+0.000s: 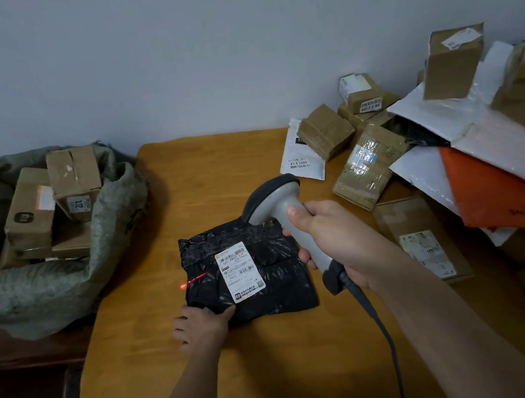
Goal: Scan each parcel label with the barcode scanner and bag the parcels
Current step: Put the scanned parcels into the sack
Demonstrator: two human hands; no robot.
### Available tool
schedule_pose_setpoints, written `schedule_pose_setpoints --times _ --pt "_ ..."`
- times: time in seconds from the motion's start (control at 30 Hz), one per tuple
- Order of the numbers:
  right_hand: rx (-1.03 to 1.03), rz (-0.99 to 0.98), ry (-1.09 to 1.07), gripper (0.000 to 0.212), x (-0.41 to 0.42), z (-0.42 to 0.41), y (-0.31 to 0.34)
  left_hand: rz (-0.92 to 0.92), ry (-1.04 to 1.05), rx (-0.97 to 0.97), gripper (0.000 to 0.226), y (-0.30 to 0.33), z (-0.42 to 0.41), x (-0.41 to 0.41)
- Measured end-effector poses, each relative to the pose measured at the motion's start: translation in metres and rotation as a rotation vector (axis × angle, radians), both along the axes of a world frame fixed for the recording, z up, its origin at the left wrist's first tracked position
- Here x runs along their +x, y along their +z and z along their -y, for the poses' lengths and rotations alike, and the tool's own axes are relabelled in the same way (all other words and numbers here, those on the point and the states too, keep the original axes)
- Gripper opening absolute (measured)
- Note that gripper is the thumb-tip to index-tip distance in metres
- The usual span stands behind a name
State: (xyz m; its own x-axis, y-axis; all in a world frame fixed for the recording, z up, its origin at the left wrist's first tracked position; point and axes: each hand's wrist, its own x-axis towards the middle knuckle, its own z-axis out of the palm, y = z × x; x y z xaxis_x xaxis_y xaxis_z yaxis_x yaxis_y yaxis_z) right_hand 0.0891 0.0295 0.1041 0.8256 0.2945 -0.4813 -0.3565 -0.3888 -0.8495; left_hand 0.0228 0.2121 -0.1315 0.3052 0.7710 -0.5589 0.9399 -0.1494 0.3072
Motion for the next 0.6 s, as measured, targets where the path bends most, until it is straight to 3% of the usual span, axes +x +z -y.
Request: schedule_pose_setpoints --times 0.33,0.5,0.6 --pt "-0.002 0.009 0.003 0.034 -0.005 0.013 0.012 -0.013 -0.003 -0.002 0.089 -0.01 0.0 -0.005" --pt "0.009 0.021 0.0 0.034 -0.007 0.019 0.015 0.2 0.129 -0.268 0.021 -0.005 -0.002 -0.002" --pt "0.014 0.028 0.008 0.033 -0.007 0.024 0.018 0.355 0.254 -0.37 0.037 -0.002 0.003 -0.001"
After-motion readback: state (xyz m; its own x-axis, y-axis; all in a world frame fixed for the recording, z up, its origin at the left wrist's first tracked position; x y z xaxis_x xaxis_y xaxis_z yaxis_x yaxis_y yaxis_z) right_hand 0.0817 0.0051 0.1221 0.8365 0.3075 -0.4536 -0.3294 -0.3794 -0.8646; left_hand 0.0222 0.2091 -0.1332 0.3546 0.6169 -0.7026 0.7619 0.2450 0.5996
